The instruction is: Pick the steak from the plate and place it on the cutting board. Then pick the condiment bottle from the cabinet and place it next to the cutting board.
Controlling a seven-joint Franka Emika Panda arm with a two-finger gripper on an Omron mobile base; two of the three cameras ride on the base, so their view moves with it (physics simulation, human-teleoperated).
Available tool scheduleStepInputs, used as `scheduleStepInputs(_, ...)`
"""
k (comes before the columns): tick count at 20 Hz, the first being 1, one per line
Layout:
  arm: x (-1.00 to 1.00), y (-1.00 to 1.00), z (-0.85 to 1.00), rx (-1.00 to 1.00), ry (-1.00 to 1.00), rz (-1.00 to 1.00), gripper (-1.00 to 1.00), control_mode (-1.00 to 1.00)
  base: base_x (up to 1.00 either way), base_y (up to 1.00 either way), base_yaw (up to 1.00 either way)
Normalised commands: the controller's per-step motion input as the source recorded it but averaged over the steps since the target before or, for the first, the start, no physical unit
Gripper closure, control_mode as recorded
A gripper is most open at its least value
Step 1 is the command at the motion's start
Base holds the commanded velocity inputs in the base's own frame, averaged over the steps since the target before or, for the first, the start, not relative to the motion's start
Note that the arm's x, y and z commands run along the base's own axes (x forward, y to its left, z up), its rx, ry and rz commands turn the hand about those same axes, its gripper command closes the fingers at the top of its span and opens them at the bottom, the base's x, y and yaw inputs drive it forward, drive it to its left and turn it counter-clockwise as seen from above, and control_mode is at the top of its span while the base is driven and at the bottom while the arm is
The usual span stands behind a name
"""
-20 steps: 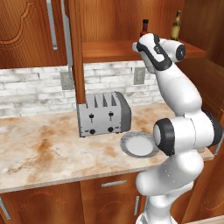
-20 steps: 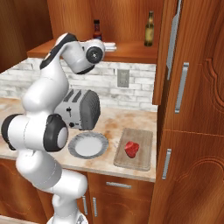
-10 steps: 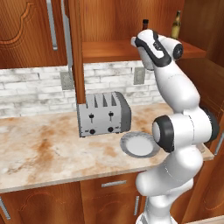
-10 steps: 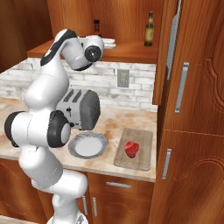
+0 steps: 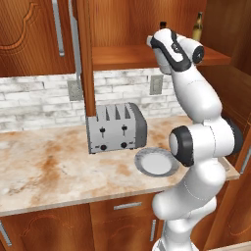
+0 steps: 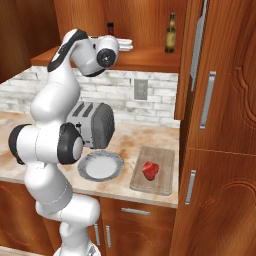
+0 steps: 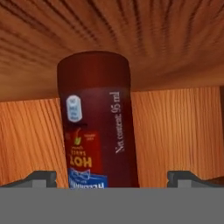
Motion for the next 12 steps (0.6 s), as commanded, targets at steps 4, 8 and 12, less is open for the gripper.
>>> scheduleStepInputs(4,0.05,0.23,0.0,0.0,0.03,-0.02,-1.0,-1.0,0.0,0.0,0.0)
scheduleStepInputs(8,0.1,0.12,0.0,0.0,0.02,-0.01,-1.0,-1.0,0.0,0.0,0.0)
scheduleStepInputs(12,0.15,0.02,0.0,0.0,0.02,-0.04,-1.0,-1.0,0.0,0.0,0.0)
